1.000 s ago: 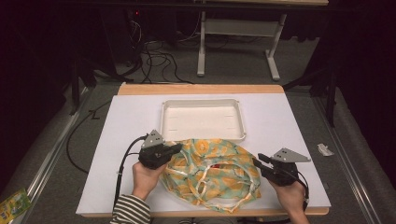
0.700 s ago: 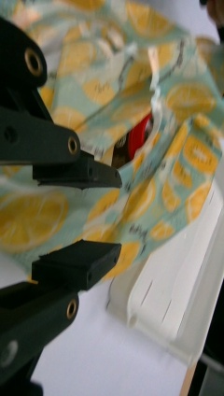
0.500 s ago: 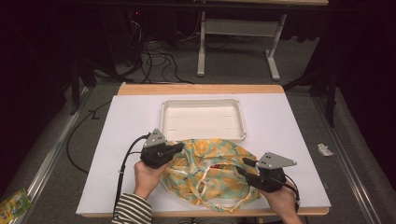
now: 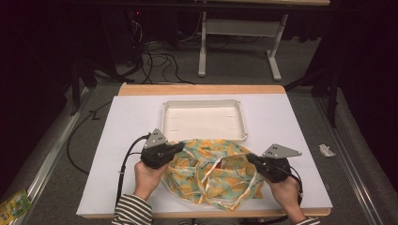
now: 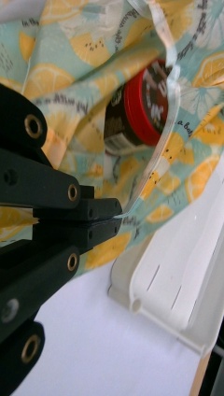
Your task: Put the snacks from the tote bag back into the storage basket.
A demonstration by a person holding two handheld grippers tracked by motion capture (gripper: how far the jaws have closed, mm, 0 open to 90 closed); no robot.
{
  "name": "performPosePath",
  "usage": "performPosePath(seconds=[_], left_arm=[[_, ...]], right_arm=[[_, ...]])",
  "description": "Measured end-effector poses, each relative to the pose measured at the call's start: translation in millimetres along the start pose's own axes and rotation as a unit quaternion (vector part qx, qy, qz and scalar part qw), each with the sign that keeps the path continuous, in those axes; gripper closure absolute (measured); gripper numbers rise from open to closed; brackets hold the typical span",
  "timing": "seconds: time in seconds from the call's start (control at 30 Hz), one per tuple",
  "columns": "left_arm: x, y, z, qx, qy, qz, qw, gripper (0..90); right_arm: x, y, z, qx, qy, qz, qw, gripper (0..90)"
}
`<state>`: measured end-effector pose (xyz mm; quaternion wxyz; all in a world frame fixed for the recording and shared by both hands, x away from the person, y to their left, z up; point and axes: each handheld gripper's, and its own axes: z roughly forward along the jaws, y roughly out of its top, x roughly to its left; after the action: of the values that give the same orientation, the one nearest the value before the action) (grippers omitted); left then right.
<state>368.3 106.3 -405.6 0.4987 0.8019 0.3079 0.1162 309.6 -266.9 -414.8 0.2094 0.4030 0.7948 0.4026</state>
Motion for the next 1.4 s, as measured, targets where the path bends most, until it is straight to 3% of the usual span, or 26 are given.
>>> performPosePath(seconds=[0.17,0.37,0.53,0.7,1.0,1.13,1.23,1.4], left_arm=[[-1.2,-0.6,0.0,0.004,0.004,0.008,1.0000,90.0],[-2.1,-1.6,-0.9,0.010,0.004,0.011,0.9999,90.0],[-3.4,-5.2,-1.7,0.013,0.005,0.010,0.9999,80.4],[-1.1,-12.6,-6.3,0.008,0.014,-0.005,0.9999,66.8],[2.4,-26.3,-6.2,0.014,0.032,-0.030,0.9989,53.5],[1.8,-31.7,-1.6,0.018,0.029,-0.037,0.9987,50.3],[0.4,-32.9,3.3,0.027,0.020,-0.034,0.9988,53.9],[-2.5,-34.8,12.7,0.042,-0.003,-0.020,0.9989,80.0]], right_arm=[[-21.1,-6.1,4.5,0.006,-0.023,0.033,0.9992,90.0],[-35.6,-13.4,13.6,0.023,-0.035,0.056,0.9976,90.0],[-43.3,-18.9,20.7,0.042,-0.043,0.064,0.9962,90.0],[-50.6,-22.1,27.1,0.055,-0.056,0.070,0.9944,90.0],[-61.9,-24.4,40.6,0.073,-0.077,0.077,0.9913,90.0],[-60.3,-24.6,44.1,0.080,-0.078,0.075,0.9910,90.0],[-56.2,-23.7,43.0,0.080,-0.079,0.064,0.9915,90.0],[-52.0,-23.3,40.7,0.084,-0.074,0.060,0.9919,89.3]])
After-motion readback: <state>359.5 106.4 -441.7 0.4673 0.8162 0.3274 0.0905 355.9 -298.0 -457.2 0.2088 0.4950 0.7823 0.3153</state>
